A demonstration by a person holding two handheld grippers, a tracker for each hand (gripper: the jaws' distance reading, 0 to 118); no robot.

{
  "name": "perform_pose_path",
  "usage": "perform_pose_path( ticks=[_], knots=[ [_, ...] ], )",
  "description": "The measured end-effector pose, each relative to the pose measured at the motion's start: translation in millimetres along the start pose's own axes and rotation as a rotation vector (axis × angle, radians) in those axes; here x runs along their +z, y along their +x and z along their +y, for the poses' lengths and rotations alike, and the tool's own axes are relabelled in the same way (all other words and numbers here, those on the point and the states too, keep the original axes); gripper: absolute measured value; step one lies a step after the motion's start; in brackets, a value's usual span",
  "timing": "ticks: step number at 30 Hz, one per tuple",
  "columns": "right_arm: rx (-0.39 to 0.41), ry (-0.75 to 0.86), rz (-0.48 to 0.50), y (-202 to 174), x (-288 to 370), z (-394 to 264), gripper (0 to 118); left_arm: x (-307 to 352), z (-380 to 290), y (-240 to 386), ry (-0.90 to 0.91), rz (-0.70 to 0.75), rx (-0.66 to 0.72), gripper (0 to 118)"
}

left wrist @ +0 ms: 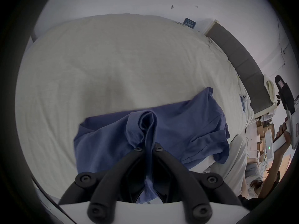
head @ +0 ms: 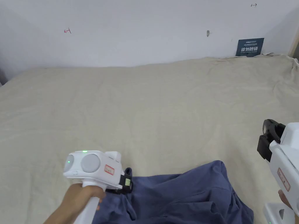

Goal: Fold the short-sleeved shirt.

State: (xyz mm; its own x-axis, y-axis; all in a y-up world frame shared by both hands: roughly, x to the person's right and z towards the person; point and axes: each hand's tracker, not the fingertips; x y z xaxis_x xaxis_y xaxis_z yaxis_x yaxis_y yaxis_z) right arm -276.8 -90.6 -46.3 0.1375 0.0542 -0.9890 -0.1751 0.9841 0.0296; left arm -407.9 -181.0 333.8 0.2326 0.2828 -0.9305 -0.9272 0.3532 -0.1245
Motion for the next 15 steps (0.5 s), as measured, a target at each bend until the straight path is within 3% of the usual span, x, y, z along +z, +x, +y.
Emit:
perform_pose_path(
  ticks=[8, 10, 11, 13, 15],
  knots=[
    [-0.004, -0.014, -0.018, 9.1, 3.8, -3.1, 1, -47.0, -1.8, 24.0, -0.026, 0.021, -0.005, 4],
    [-0.004, -0.013, -0.022, 10.9, 4.8, -3.9, 1, -51.2, -2.7, 24.1, -0.025, 0.03, -0.009, 10],
    [-0.002, -0.014, -0.023, 11.6, 4.7, -4.3, 1, -51.4, -3.2, 23.6, -0.023, 0.026, -0.024, 17],
    [0.0, -0.019, -0.026, 12.8, 3.9, -5.0, 1, -50.4, -4.4, 26.8, -0.021, 0.007, -0.028, 49],
    [-0.004, -0.023, -0.028, 13.7, 3.2, -5.9, 1, -47.5, -4.9, 27.9, -0.019, -0.028, -0.024, 91]
  ],
)
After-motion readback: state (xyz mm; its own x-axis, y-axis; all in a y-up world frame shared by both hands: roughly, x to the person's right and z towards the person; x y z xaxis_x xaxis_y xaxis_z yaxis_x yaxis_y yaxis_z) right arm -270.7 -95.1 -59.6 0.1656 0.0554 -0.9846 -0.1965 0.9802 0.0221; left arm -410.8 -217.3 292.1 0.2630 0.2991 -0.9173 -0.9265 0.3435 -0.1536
